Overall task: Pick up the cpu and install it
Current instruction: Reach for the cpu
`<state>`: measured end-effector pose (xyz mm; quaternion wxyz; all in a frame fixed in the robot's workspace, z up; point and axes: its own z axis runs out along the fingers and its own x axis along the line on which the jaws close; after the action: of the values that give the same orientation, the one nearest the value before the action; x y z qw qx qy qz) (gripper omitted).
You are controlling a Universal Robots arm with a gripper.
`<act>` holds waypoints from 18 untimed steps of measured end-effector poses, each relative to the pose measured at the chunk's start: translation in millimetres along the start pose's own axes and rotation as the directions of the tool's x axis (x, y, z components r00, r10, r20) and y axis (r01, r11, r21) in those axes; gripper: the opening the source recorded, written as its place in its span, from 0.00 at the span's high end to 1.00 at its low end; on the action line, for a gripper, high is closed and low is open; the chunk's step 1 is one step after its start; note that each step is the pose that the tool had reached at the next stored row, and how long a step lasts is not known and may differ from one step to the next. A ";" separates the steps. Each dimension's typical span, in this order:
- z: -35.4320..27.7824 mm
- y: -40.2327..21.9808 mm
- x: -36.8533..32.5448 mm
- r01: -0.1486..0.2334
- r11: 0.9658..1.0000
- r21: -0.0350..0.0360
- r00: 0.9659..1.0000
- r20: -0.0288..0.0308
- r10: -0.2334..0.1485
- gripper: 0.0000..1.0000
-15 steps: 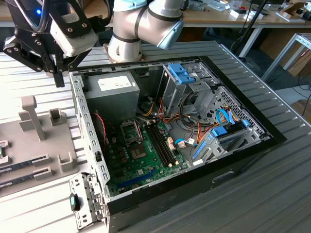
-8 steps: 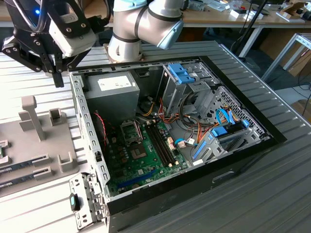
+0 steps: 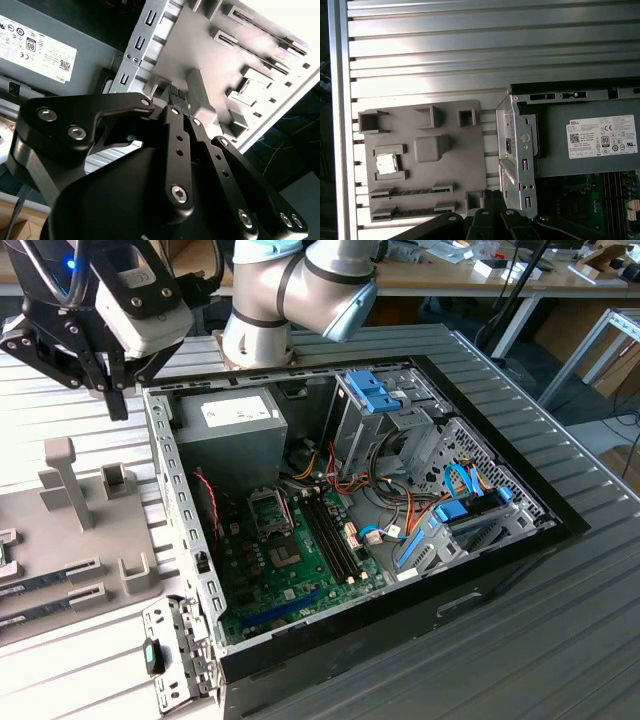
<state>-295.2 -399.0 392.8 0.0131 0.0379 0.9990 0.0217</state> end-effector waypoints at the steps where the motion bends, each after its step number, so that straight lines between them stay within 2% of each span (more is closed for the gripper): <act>1: 0.0 0.0 0.1 0.000 1.000 0.000 1.000 0.000 0.000 0.89; 18: 0.0 -0.5 7.1 0.000 1.000 0.000 1.000 0.000 0.000 0.89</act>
<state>-302.3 -398.9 392.6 0.0130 0.0379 0.9990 0.0217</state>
